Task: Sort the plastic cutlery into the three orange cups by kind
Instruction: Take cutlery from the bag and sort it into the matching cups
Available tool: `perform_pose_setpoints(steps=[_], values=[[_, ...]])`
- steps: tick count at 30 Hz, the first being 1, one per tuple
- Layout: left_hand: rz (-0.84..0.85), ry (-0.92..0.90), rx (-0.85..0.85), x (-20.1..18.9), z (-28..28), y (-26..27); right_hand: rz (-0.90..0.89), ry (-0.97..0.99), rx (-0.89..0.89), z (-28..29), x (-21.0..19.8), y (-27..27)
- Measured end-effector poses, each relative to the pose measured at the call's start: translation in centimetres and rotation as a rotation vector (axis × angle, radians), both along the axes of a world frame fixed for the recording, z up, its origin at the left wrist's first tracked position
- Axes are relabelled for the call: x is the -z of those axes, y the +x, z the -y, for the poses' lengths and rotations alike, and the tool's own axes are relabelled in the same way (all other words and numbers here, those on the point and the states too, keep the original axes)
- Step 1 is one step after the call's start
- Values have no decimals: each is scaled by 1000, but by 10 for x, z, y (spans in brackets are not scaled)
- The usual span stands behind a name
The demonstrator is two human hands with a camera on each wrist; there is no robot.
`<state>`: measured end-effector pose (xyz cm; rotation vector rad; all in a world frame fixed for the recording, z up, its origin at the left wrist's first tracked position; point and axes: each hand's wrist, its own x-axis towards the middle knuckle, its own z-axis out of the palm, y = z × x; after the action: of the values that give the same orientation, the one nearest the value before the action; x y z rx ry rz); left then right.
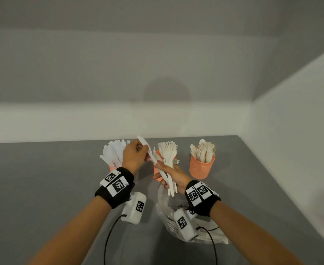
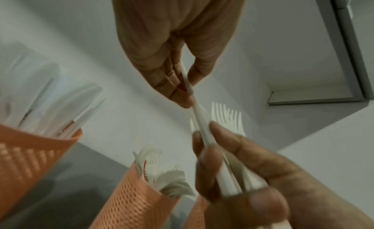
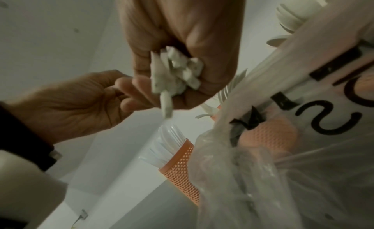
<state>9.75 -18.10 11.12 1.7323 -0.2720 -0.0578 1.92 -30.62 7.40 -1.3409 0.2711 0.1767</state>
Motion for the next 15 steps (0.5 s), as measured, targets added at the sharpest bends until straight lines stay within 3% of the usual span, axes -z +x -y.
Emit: perform_pose_setpoints(steps=[10, 15], values=[[60, -102, 156, -32, -33, 16, -17, 131, -30, -6, 2, 11], [-3, -121, 202, -34, -38, 16, -74, 226, -85, -4, -1, 13]])
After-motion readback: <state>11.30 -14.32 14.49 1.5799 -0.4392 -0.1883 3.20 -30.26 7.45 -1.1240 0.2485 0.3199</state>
